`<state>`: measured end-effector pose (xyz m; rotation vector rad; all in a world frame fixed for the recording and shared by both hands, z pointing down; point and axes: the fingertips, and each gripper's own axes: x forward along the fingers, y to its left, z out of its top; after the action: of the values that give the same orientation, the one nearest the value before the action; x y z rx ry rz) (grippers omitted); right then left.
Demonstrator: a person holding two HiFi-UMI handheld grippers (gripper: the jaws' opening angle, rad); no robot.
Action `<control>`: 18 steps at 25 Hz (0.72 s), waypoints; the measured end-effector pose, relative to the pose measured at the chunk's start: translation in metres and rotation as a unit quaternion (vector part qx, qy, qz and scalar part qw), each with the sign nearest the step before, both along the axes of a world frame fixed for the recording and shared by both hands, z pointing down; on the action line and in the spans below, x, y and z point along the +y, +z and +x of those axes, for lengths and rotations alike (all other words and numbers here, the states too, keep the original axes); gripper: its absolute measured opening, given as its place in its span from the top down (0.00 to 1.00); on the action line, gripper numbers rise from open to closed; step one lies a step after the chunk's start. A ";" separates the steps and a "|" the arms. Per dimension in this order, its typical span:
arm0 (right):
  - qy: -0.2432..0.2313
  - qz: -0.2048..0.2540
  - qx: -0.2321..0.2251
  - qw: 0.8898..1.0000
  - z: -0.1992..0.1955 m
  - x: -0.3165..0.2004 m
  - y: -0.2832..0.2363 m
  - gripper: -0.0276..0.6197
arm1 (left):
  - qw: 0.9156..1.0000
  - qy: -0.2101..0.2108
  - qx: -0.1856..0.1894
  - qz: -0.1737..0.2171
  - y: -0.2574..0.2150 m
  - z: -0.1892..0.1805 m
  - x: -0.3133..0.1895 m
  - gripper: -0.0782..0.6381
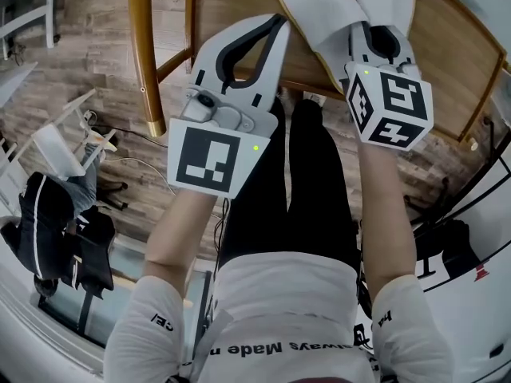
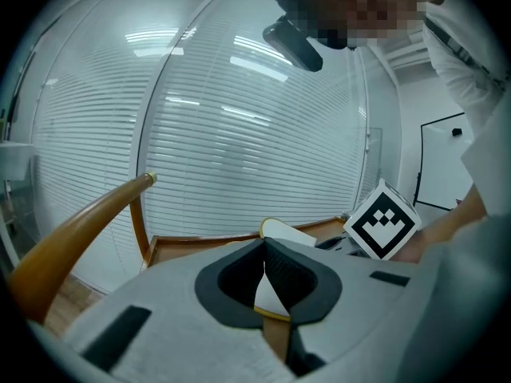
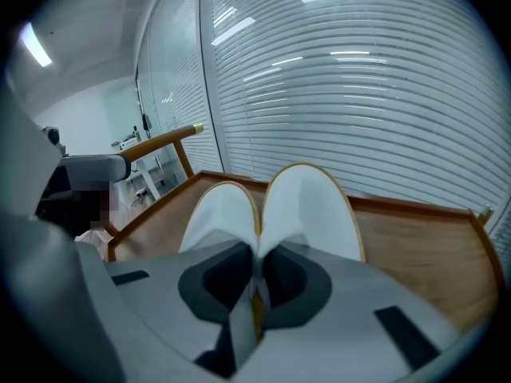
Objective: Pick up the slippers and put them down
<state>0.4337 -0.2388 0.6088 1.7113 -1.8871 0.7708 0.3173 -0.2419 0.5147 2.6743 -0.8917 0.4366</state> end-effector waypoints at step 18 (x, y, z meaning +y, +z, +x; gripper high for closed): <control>-0.020 0.031 -0.006 0.999 0.021 0.007 -0.116 0.91 | 0.999 -0.020 0.033 0.025 -0.118 0.011 0.005 0.87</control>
<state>0.4543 -0.2318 0.4932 1.7033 -1.9665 0.7168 0.3284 -0.2370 0.3964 2.6941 -0.9462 0.3198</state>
